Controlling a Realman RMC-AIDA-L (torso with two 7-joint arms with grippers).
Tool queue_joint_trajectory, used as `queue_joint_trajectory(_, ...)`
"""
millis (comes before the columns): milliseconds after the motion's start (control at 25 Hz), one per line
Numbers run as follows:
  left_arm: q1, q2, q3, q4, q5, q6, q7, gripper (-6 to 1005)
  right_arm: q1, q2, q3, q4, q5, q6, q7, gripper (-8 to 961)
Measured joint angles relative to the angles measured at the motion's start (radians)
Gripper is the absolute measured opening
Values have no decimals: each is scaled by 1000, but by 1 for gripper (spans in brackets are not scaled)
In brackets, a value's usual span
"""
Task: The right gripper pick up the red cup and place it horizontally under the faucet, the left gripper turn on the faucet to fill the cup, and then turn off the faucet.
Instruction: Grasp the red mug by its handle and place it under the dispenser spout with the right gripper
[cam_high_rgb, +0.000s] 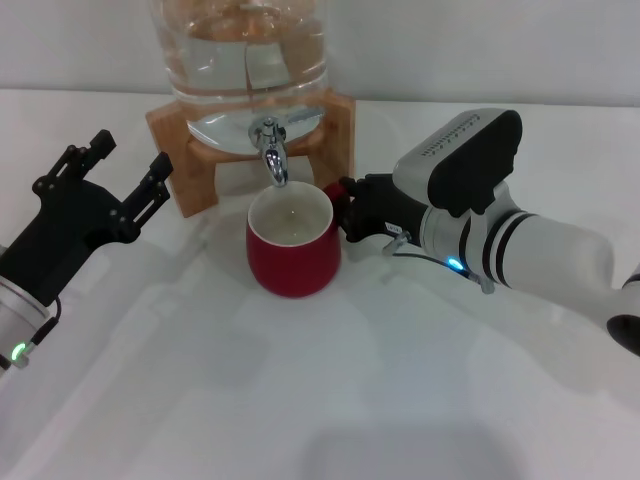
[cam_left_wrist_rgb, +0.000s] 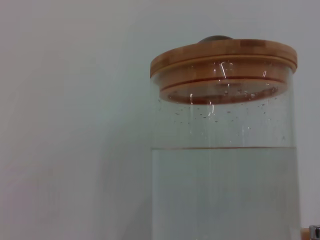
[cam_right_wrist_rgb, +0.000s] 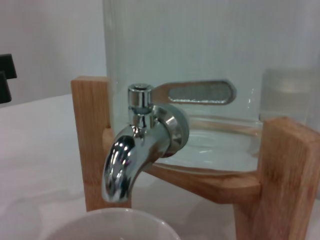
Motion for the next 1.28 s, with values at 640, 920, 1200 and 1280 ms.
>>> queue_joint_trajectory(640,0,0,0,0,0,-1,0,756,4,0,3,-8,10,0,4,205)
queue_joint_trajectory(920,0,-2,0,-1,0,-2,0,756,3,0,3,-8,4,0,2,206)
queue_joint_trajectory(1200,0,-2,0,-2,0,-2,0,757,1,0,-3,-8,3,1,0,206)
queue_joint_trajectory(1280,0,-2,0,-2,0,-2,0,757,-1,0,-2,-8,3,1,0,223)
